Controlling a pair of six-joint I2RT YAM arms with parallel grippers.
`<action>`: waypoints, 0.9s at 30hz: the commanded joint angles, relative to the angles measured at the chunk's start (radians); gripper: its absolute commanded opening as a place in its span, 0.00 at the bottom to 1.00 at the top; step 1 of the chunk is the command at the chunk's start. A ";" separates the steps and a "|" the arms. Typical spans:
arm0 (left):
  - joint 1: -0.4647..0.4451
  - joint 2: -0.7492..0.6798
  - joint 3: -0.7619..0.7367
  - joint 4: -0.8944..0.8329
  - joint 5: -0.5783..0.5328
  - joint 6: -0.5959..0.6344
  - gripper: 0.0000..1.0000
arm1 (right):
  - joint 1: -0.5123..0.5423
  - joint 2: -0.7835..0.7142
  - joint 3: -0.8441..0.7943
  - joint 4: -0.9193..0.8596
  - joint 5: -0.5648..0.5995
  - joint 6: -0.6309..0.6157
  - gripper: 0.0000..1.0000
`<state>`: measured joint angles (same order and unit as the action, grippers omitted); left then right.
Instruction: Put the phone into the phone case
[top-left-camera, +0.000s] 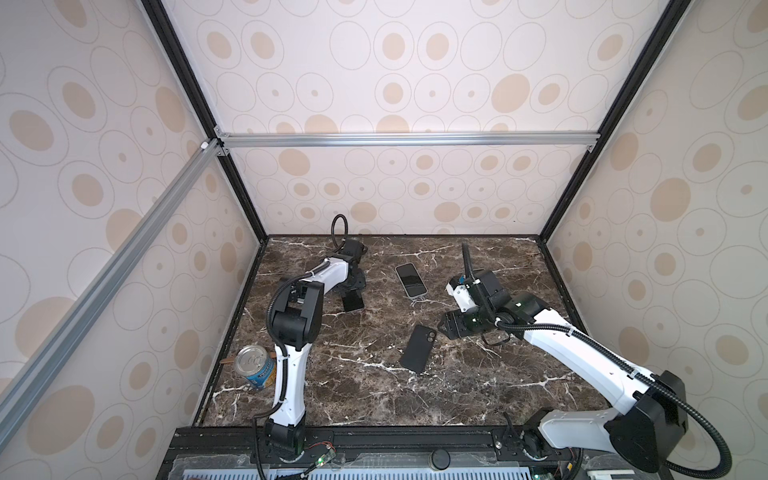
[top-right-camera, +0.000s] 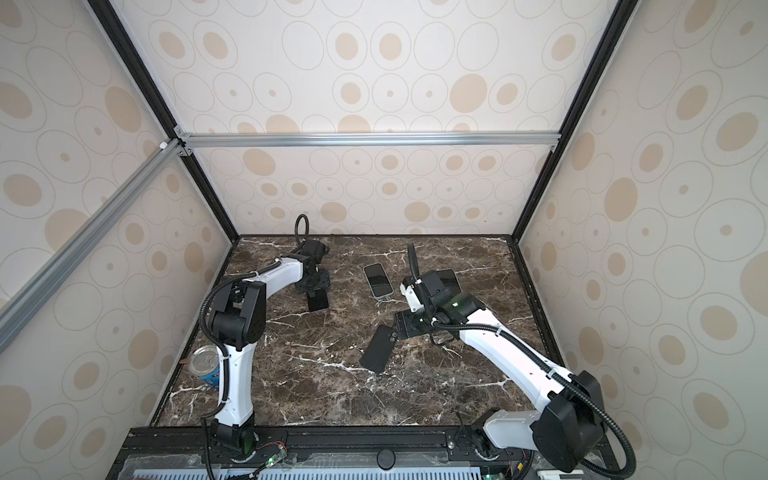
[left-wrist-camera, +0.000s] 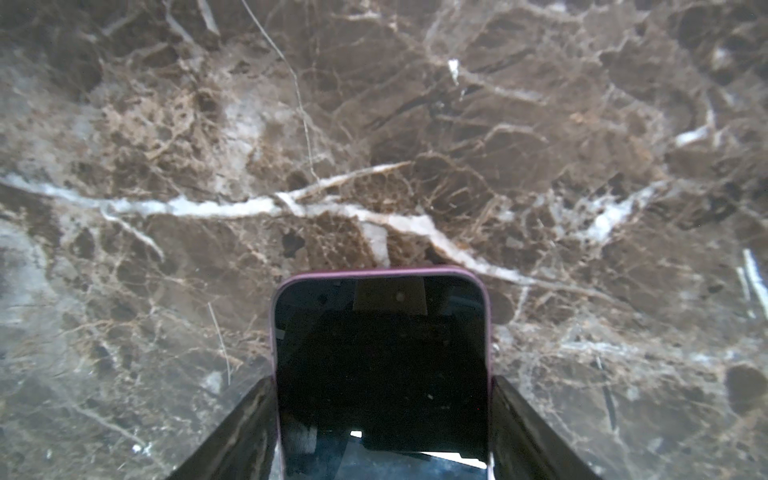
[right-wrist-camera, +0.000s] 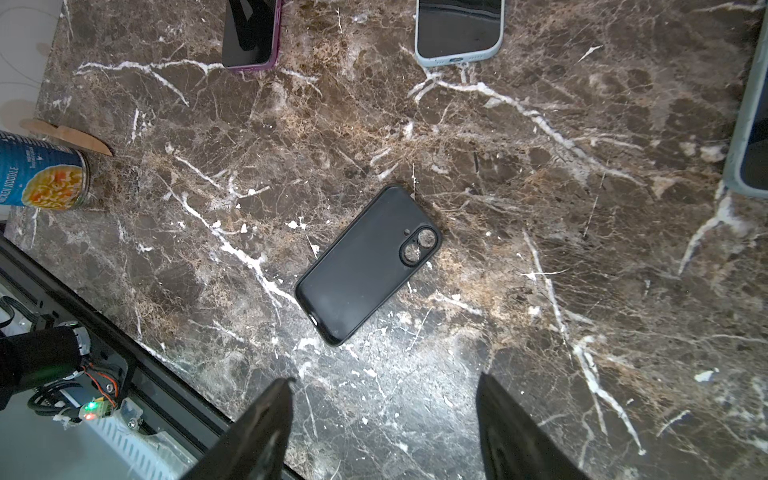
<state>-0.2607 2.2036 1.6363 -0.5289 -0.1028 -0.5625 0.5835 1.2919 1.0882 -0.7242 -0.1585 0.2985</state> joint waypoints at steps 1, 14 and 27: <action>0.014 0.029 -0.086 -0.001 0.079 -0.043 0.68 | 0.006 -0.011 0.017 -0.029 0.008 0.002 0.71; 0.012 -0.234 -0.403 0.217 0.111 -0.156 0.62 | 0.044 0.070 0.115 -0.023 0.027 0.010 0.69; 0.011 -0.388 -0.534 0.301 0.150 -0.215 0.61 | 0.088 0.199 0.079 0.299 -0.036 0.104 0.66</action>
<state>-0.2531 1.8492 1.1099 -0.2432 0.0212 -0.7319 0.6537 1.4723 1.1820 -0.5423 -0.1730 0.3607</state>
